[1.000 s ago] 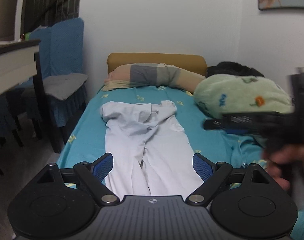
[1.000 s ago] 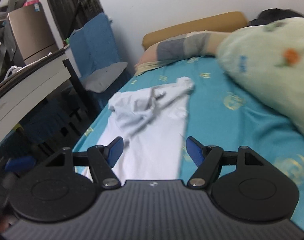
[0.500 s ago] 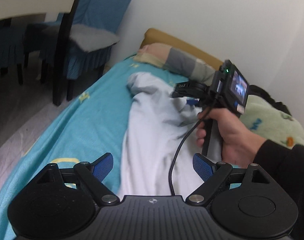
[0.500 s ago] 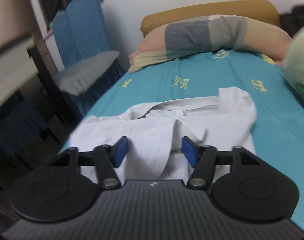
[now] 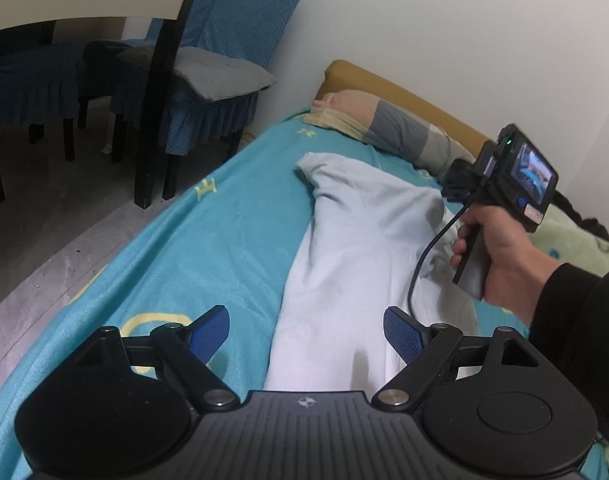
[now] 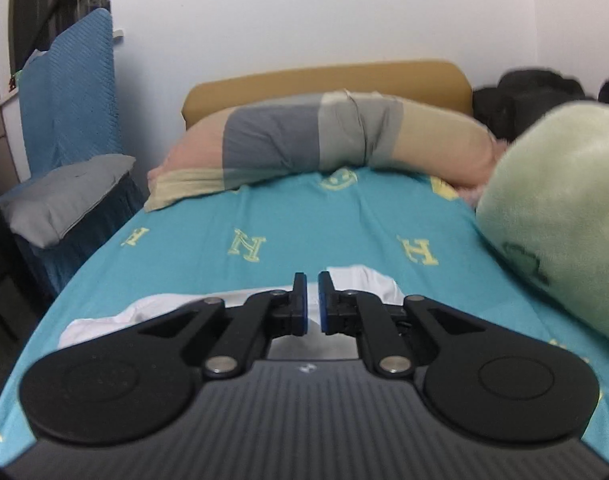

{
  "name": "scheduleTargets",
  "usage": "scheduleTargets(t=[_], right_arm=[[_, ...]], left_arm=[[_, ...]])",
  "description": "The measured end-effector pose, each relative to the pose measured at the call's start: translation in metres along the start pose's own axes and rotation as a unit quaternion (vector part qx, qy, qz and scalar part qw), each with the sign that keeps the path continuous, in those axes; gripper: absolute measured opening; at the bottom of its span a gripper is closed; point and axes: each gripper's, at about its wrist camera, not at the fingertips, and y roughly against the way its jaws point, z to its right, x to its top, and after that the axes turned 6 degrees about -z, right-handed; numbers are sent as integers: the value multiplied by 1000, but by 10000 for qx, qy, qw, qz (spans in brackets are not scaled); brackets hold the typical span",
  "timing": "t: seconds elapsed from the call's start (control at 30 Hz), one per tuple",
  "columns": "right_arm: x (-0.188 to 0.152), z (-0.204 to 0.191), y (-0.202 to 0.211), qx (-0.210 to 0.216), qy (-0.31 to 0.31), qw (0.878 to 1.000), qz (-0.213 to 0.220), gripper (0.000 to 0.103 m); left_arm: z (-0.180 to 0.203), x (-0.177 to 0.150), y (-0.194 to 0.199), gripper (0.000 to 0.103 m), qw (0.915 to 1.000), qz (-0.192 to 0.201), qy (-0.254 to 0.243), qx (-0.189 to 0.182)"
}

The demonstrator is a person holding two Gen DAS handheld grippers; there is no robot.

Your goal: Fold clothes

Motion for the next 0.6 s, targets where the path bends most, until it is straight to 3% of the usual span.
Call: scheduleTargets(t=[0.1,0.17,0.23,0.43,0.6], right_arm=[[0,5,15,241,-27,9996,-155,19],[0,5,38,437,55,9988,-199,61],[-3,7,71,660,33,9978,-107,77],[-28,22,188,1106,-50,9938,-115,75],[-88,59,271,1323,-524,9893,-310,75]], left_arm=[[5,1,-1,86,9999,23,-121,-9],[9,0,-1,86,9999,22,-159,-9],[12,0,1,86,9997,51,-221,18],[27,0,15,86,9988,197,-442,75],[35,-6,36,87,9992,42,-379,-138]])
